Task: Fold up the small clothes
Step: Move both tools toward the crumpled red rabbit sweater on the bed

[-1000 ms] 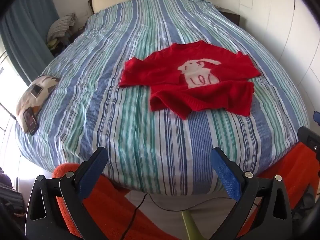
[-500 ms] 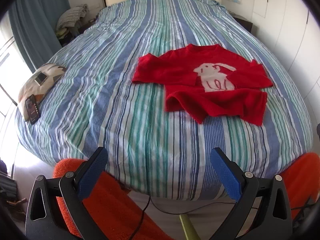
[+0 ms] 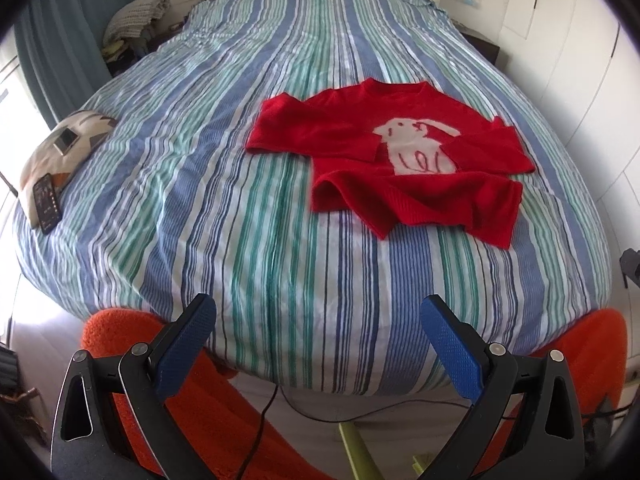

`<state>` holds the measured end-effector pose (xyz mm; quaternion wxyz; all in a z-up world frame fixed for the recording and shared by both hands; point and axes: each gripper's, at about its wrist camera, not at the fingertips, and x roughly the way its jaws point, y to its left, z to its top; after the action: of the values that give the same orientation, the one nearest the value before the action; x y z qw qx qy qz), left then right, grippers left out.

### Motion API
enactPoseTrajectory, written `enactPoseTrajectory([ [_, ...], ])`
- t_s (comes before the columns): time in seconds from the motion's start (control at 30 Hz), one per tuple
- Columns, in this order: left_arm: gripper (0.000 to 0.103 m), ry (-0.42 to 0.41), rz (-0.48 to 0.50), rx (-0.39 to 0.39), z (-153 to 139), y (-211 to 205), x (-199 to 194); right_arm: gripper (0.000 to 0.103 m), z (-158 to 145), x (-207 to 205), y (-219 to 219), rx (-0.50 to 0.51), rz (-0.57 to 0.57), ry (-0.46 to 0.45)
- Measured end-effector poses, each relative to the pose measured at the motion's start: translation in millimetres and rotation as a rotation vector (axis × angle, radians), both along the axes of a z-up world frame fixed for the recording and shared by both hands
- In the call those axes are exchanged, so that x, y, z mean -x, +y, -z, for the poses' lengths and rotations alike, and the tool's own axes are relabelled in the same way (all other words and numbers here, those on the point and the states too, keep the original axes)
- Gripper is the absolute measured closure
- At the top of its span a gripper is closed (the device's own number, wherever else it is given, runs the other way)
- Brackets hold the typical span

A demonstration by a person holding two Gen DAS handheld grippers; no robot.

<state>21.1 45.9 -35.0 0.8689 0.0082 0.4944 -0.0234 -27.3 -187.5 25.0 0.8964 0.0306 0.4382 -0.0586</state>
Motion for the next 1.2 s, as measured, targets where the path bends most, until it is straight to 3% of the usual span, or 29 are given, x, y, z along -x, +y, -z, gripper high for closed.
enactPoseTrajectory([
  [0.2, 0.001, -0.017, 0.009, 0.002, -2, -3, 0, 0.0, 5, 2, -2, -0.007, 0.012, 0.003],
  [0.53, 0.001, 0.063, 0.049, 0.053, 20, -8, -10, 0.0, 19, -2, -4, -0.027, 0.024, 0.006],
  [0.7, 0.002, 0.098, 0.074, -0.002, 31, -17, -10, 0.0, 39, -11, -11, -0.059, 0.034, 0.064],
  [0.8, 0.002, 0.08, 0.089, 0.023, 21, -21, -15, 0.0, 38, -18, -18, -0.081, 0.051, 0.067],
  [0.93, 0.001, -0.01, 0.096, 0.042, 1, -23, -14, 0.0, 27, -21, -17, -0.045, 0.044, 0.032],
  [1.07, 0.001, 0.007, 0.113, 0.103, -1, -21, -18, 0.0, 27, -24, -16, -0.058, 0.049, 0.042],
  [1.2, 0.001, -0.016, 0.086, 0.104, -4, -14, -17, 0.0, 26, -25, -8, -0.044, 0.03, 0.04],
])
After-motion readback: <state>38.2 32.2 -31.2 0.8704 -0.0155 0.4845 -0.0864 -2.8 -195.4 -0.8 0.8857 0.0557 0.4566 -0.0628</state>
